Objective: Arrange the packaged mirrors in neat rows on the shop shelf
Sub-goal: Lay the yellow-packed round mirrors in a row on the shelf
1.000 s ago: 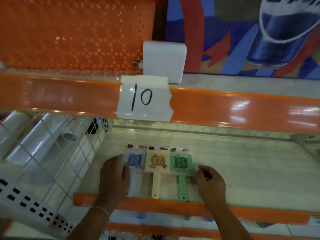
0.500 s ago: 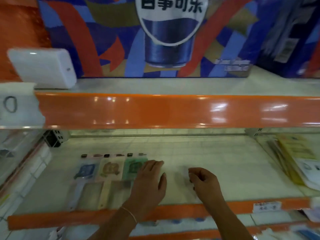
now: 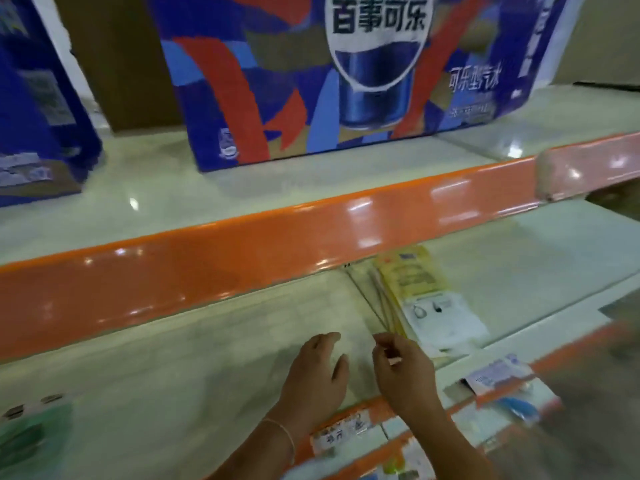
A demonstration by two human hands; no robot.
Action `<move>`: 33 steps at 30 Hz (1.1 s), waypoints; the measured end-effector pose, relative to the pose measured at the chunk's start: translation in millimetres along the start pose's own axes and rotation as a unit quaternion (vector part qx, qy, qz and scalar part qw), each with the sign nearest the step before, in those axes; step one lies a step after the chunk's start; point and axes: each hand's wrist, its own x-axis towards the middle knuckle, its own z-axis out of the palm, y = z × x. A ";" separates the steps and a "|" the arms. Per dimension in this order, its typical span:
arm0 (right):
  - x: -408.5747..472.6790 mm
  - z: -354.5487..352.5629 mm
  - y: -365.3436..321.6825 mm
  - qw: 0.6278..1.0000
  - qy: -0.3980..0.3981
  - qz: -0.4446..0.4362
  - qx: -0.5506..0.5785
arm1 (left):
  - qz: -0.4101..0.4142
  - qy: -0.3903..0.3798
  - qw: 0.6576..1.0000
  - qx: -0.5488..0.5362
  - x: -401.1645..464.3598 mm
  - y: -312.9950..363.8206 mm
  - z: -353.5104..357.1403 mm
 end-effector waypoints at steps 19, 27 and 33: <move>79.7 -41.3 58.4 0.947 -0.009 -0.026 -0.321 | -0.055 -0.025 0.997 -0.045 50.5 53.4 43.9; 57.0 -33.8 30.2 0.972 0.004 -0.165 -0.169 | -0.124 0.020 0.973 -0.195 47.5 53.5 38.6; 27.7 -28.9 -6.2 0.955 -0.008 -0.280 -0.098 | -0.256 0.034 0.850 -0.459 42.7 46.3 17.0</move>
